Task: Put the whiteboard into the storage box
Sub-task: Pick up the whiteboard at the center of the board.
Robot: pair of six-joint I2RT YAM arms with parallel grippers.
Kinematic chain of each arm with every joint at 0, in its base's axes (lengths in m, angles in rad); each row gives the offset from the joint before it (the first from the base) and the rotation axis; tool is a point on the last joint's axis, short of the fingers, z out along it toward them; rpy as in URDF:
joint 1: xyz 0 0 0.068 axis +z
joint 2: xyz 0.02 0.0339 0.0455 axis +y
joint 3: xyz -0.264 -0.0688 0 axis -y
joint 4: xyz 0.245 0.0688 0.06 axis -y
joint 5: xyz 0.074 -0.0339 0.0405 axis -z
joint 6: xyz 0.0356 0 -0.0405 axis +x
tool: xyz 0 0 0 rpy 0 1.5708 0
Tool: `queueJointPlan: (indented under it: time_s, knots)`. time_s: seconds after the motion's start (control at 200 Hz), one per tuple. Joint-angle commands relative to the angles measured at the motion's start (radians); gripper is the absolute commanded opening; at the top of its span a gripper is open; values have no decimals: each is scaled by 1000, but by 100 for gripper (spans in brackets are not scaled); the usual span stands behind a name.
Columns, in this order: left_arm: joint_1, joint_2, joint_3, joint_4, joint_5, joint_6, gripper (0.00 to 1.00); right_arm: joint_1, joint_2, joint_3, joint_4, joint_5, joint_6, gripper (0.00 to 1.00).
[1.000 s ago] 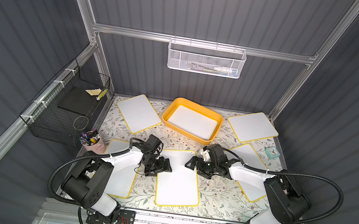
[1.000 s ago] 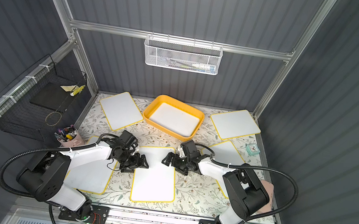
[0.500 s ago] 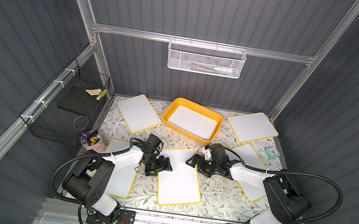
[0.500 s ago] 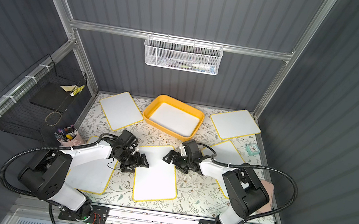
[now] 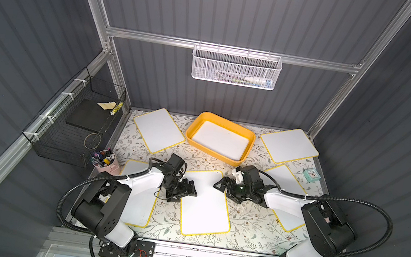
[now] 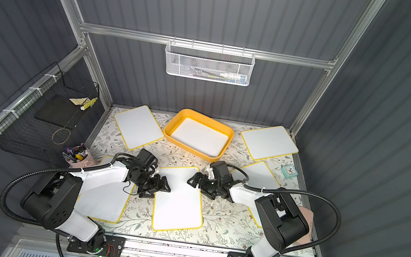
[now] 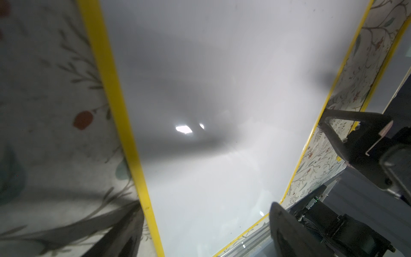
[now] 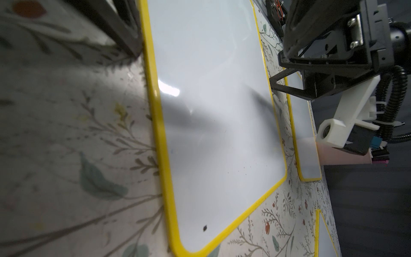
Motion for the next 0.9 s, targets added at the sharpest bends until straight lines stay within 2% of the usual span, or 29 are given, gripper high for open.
queueJointPlan:
  time_s: [0.0, 0.355, 0.495, 0.741, 0.896]
  knots:
    - [-43, 121, -100, 200, 15, 16, 89, 61, 23, -20, 43, -297, 69, 97]
    - [-41, -21, -223, 622, 130, -159, 89, 58, 94, -45, 42, -267, 53, 97]
    - [-40, -65, -247, 662, 96, -136, 89, 56, 135, -45, 43, -269, 48, 97]
    - [-40, -104, -310, 815, 126, -196, 87, 56, 150, -48, 54, -280, 48, 97]
    - [-38, -128, -279, 818, 123, -202, 83, 57, 174, -35, 32, -267, 26, 97]
